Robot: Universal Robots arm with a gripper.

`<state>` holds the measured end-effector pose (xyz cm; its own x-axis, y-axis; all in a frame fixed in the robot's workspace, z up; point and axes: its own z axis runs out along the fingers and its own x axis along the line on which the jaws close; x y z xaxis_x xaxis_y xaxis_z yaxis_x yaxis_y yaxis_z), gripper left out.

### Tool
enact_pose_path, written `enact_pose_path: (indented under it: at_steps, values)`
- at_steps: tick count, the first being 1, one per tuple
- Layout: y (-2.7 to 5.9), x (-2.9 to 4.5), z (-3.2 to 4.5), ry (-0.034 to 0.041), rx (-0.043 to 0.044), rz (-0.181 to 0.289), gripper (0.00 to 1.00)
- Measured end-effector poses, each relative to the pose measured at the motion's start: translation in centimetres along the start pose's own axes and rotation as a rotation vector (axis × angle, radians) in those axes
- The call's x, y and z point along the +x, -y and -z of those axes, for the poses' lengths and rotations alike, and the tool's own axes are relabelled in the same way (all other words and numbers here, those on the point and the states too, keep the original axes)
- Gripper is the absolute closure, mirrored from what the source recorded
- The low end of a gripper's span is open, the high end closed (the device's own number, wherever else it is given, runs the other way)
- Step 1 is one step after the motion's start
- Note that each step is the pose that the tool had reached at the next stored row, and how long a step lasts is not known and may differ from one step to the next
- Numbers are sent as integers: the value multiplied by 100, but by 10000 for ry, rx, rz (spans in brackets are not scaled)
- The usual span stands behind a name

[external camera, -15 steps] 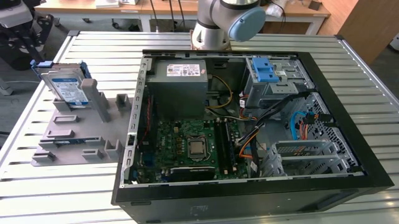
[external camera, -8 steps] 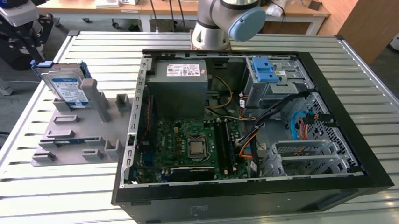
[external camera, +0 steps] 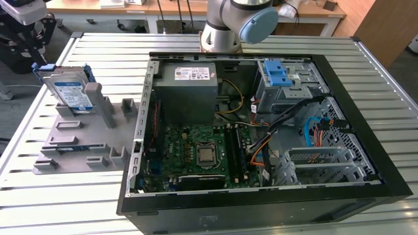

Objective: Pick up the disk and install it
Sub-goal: 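Pick up the disk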

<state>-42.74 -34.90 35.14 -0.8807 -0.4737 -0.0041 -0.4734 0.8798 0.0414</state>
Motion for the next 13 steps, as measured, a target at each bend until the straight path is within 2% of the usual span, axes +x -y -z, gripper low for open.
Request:
enact_pose_path:
  at_steps: [13]
  values:
    - [1, 0, -10, -96, -9, 2363, 89]
